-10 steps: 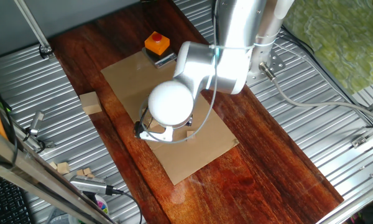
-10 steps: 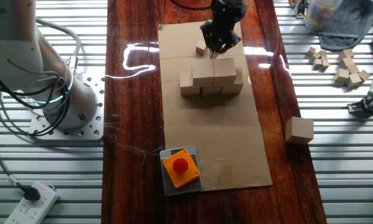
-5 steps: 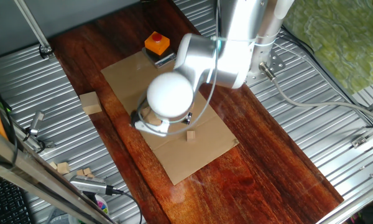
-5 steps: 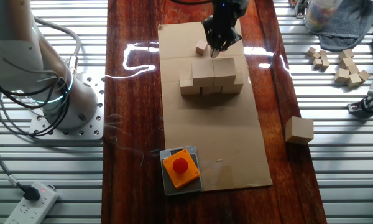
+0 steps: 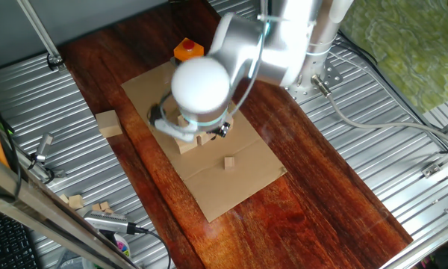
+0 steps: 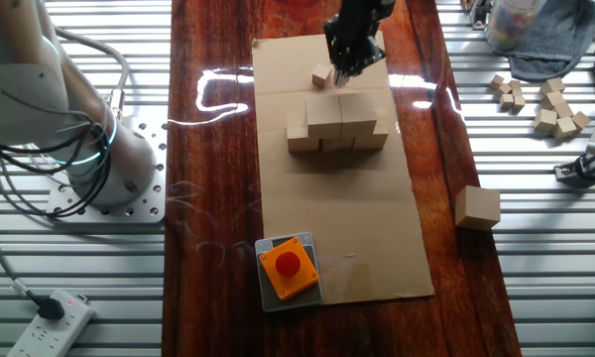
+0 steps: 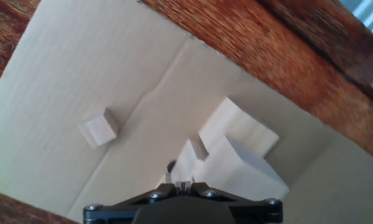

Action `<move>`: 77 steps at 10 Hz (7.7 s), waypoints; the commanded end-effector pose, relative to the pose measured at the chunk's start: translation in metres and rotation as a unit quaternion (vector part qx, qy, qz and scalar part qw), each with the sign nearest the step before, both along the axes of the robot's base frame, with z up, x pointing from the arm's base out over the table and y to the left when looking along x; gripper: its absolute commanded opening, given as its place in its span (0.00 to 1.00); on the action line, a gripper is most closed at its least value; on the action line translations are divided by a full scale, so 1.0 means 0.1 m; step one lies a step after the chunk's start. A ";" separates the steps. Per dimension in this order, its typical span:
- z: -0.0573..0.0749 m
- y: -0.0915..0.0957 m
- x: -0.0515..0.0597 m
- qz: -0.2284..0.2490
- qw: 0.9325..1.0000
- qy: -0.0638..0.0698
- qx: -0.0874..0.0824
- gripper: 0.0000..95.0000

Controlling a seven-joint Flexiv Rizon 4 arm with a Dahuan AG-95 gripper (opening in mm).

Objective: Stack the blocks into a pyramid shape

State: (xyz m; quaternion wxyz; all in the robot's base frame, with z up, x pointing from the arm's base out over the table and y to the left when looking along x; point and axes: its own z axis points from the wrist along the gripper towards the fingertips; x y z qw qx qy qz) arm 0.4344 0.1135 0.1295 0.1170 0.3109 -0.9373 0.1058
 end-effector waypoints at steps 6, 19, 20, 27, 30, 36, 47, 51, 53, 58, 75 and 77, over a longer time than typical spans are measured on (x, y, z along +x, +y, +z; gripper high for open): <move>0.02 0.03 -0.05 -0.230 0.956 -0.030 0.177 0.00; -0.02 0.10 -0.02 -0.252 0.943 -0.007 0.217 0.00; -0.02 0.10 -0.02 -0.250 0.944 -0.006 0.216 0.00; -0.02 0.10 -0.02 -0.251 0.945 0.002 0.209 0.00; -0.02 0.10 -0.02 -0.252 0.945 0.002 0.208 0.00; -0.02 0.10 -0.02 -0.275 0.937 -0.030 0.214 0.00; -0.02 0.10 -0.02 -0.214 0.958 -0.027 0.189 0.00; -0.03 0.06 0.01 -0.196 0.963 -0.028 0.184 0.00; -0.05 -0.08 0.10 -0.180 0.966 -0.027 0.184 0.00; 0.03 -0.07 0.12 -0.187 0.966 -0.023 0.178 0.00; 0.06 0.42 -0.13 -0.120 0.988 -0.041 0.085 0.00; 0.06 0.42 -0.13 -0.119 0.988 -0.041 0.084 0.00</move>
